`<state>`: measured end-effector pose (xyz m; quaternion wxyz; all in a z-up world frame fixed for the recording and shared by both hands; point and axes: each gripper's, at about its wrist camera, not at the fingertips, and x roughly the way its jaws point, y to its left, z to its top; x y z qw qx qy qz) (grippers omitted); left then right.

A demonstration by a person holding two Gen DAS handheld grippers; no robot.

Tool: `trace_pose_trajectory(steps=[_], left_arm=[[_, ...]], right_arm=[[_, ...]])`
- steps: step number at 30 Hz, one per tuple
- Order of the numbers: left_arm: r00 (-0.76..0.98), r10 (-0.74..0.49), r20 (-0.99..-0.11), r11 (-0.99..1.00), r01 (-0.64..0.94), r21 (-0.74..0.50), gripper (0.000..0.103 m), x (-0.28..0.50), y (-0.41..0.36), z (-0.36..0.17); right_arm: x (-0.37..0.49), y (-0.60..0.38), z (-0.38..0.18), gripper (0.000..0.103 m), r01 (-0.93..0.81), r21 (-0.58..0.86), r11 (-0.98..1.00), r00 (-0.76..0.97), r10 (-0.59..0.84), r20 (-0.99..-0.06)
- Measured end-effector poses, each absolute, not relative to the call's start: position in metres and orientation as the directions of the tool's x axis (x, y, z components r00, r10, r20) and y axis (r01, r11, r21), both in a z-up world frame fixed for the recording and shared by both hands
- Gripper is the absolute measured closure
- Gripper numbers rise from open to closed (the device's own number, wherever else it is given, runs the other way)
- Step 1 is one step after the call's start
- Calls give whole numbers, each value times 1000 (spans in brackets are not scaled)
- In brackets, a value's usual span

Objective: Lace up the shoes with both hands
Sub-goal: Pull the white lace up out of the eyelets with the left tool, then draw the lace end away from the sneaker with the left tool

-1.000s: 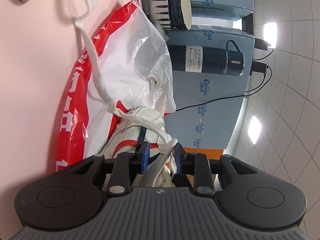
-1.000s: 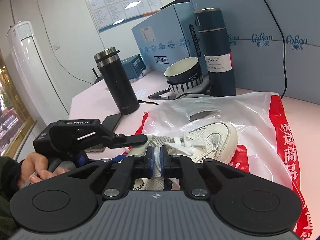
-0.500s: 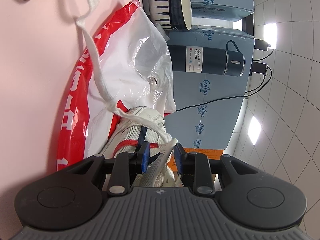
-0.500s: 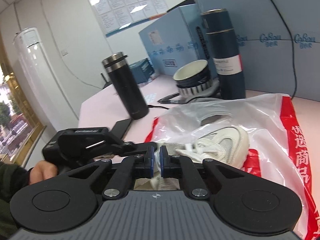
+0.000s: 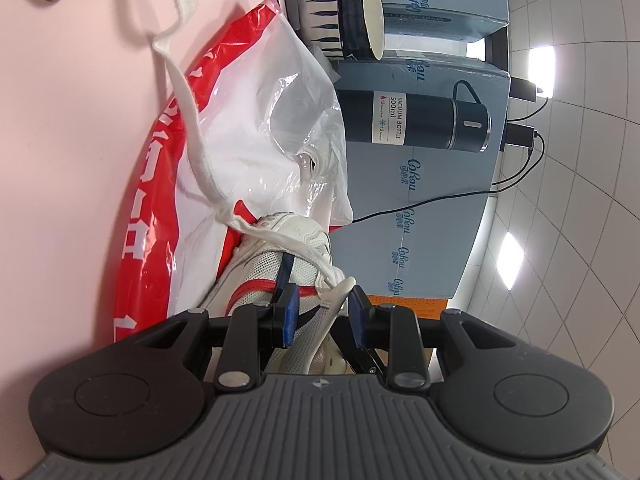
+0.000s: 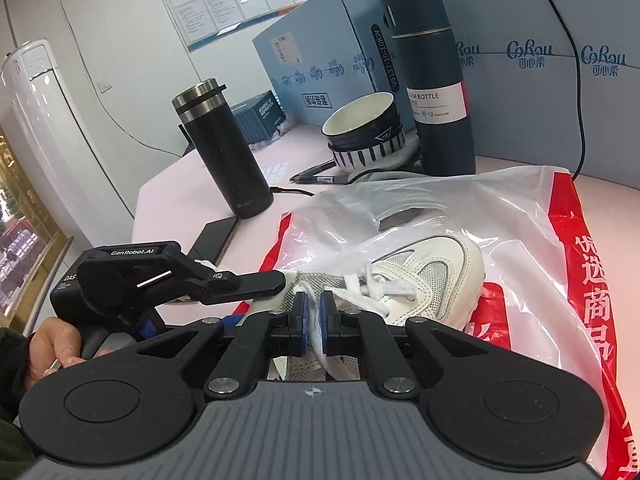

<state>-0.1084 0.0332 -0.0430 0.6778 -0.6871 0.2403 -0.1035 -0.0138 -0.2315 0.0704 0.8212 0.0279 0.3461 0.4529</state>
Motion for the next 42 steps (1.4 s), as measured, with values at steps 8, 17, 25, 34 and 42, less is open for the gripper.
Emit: trace_pose_trajectory(steps=[8, 17, 25, 34, 42], left_arm=[[862, -465, -202, 94, -179, -979, 66, -111, 35, -31], [863, -401, -305, 239, -223, -945, 29, -120, 42, -11], [885, -305, -352, 573, -125, -810, 32, -118, 26, 34], [826, -275, -491, 819, -66, -571, 42, -88, -19, 61], [819, -260, -512, 846, -63, -530, 69, -79, -36, 60]], right_arm=[[-27, -236, 82, 66, -762, 324, 560, 366, 786, -498], [-40, -247, 92, 46, -780, 320, 538, 389, 817, -426], [-48, -261, 90, 34, -742, 444, 501, 390, 863, -322], [-76, -244, 88, 30, -840, 262, 475, 352, 845, -403], [-83, -244, 81, 30, -847, 202, 491, 372, 820, -435]])
